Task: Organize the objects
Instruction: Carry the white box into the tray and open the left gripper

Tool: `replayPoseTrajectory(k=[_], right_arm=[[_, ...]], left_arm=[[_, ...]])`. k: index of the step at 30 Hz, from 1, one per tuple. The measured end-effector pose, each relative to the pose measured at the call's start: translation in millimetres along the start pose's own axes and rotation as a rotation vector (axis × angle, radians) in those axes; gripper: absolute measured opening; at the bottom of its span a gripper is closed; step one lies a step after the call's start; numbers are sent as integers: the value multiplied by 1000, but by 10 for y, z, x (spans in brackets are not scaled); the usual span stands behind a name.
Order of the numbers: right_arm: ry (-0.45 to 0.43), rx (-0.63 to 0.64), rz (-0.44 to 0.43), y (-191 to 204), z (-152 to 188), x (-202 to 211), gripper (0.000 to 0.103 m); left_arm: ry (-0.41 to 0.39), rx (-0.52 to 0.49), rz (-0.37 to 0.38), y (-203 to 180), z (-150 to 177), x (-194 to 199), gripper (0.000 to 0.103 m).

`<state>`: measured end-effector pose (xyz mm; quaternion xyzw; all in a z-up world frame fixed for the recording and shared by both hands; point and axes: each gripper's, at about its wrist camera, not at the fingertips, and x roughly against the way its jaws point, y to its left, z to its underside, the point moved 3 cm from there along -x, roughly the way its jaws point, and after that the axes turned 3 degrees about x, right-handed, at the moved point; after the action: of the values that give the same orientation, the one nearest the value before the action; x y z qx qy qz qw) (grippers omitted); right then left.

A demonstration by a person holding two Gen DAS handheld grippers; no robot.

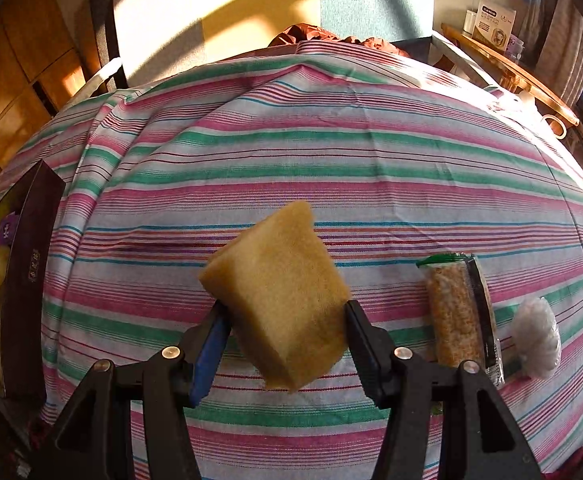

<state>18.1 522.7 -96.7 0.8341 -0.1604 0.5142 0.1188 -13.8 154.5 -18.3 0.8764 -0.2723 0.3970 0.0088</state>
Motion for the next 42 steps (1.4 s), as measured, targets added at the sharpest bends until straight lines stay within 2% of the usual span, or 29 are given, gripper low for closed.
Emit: replayPoseTrajectory(k=[9,12,18,23,25,28,35,42], right_arm=[[2,22,13,24,-10,-18,58],[4,28,17,38,-6,-24,58],[6,38,18,41,-5,-21,58],[6,39,16,45,-2,-21,58],[6,40,15,45,-7,-23,58],[6,41,13,50,-10,-28,58],[6,46,11,54,-21,-33,58],[4,42,7,43,-38,-46,58]], left_arm=[[18,254,-91,1016,121,130,51],[46,313,-64,1111,128,91,51],[104,316,30,872,-96,-178,51],[162,288,51,654,-417,-619,51],[188,270,32,594,-525,-827,51],[231,300,37,570,-631,-1130,51],[259,301,-9,480,-875,-1647,51],[289,308,-64,447,-971,-2057,50]])
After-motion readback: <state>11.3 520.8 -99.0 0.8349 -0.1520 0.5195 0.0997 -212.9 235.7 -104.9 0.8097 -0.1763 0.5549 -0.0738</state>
